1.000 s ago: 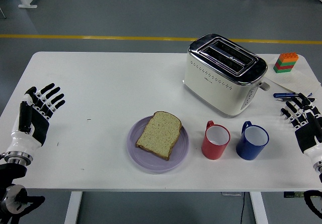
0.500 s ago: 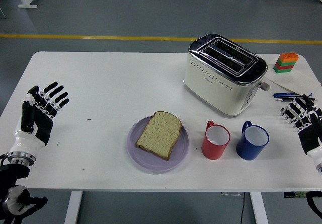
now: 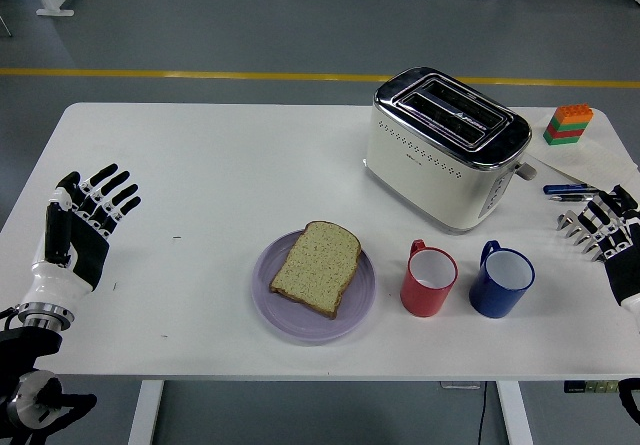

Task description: Push plate across desktop,pick up the break from the machine,place the break in the plate

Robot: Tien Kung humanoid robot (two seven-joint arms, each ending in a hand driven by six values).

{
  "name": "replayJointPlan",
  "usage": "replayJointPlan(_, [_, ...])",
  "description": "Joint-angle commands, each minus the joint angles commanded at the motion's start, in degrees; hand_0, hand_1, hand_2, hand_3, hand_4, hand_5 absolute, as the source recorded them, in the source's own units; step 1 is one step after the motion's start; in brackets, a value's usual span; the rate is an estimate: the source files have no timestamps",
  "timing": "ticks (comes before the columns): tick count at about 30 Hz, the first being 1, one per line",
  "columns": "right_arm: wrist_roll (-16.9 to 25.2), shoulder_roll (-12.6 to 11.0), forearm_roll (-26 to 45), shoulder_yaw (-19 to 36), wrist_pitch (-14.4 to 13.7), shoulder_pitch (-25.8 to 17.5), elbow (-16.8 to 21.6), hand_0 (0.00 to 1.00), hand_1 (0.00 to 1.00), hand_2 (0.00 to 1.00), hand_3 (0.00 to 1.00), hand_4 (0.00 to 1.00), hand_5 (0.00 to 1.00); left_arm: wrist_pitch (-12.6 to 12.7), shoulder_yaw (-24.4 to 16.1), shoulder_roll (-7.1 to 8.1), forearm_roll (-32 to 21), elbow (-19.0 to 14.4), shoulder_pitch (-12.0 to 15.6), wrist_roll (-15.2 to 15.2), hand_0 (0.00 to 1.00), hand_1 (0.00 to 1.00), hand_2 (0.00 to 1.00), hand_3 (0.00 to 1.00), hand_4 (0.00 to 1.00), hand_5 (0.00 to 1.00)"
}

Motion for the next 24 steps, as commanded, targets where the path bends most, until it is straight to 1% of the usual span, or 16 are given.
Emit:
replayJointPlan(7, [-0.09,-0.02,0.15,-0.29,-0.2,0.55,0.23,0.756,0.718,0.721,0.683,0.539,0.338,0.78,-0.11,-0.27,-0.3,0.13,-0.44,0.05,0.775,0.765,0.778,0.731,0.547,0.998])
replayJointPlan(17, [-0.18,0.22,-0.25,-0.18,-0.38,0.38,0.42,0.753,0.717,0.719,0.684,0.539,0.335,1.0,-0.52,-0.67,-0.31,-0.05,-1.25,-0.1,0.774,0.762,0.772,0.729,0.544,0.998])
replayJointPlan(21, [-0.19,0.32,-0.78,-0.22,-0.56,0.46,0.35,0.754,0.715,0.718,0.683,0.538,0.332,1.66,-0.24,-0.6,-0.62,-0.01,-1.19,-0.15,0.771,0.757,0.764,0.726,0.543,0.998])
replayJointPlan(24, [-0.26,0.38,-0.99,-0.21,-0.75,0.47,0.28,0.754,0.715,0.718,0.683,0.538,0.332,2.86,-0.12,-0.72,-1.62,0.17,-1.26,-0.56,0.771,0.757,0.764,0.726,0.543,0.998])
